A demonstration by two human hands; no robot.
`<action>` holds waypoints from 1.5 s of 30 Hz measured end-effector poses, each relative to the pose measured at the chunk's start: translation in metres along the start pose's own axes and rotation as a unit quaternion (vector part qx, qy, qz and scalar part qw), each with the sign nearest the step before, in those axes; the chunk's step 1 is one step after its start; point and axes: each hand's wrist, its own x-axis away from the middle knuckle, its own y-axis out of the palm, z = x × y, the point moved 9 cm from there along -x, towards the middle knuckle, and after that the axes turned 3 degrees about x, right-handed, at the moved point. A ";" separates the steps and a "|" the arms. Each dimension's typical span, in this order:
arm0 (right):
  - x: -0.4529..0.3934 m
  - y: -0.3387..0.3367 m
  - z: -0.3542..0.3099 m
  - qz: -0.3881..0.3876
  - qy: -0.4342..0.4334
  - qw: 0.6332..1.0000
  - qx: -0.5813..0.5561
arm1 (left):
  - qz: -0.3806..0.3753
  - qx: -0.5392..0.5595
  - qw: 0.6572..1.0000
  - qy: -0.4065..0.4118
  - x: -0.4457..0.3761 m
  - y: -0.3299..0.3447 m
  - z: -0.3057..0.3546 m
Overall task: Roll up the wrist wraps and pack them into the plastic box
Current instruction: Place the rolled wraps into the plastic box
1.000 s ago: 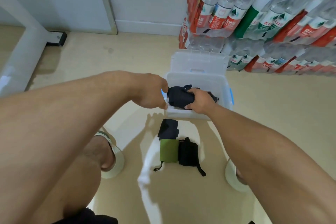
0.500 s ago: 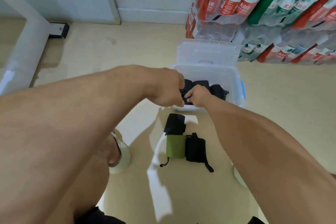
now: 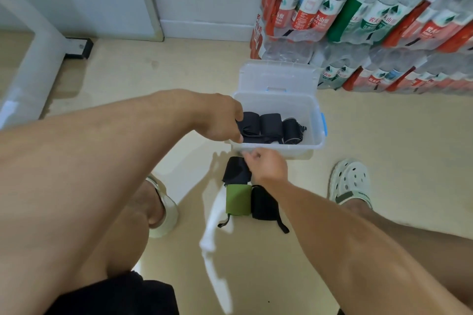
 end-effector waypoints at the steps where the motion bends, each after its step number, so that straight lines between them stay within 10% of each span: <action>1: 0.003 0.018 0.010 -0.046 0.029 0.998 0.021 | 0.000 0.002 1.000 0.003 0.001 0.001 0.001; 8: 0.012 0.080 0.047 -0.223 0.140 0.961 0.089 | -0.011 0.002 1.000 0.006 -0.001 0.006 -0.003; 19: -0.010 0.107 0.014 -0.214 0.148 0.965 0.037 | -0.003 0.031 1.000 -0.006 -0.005 -0.004 -0.024; 31: 0.026 0.026 -0.097 -0.046 -0.259 0.965 -0.007 | 0.033 0.032 0.999 -0.003 0.004 -0.017 -0.019; 37: -0.040 -0.089 -0.064 0.094 -0.154 0.984 -0.013 | 0.031 0.022 0.999 0.000 0.004 -0.012 -0.007; 45: -0.106 -0.097 0.034 -0.077 -0.057 0.965 0.244 | 0.000 0.012 1.000 -0.011 -0.006 0.001 -0.007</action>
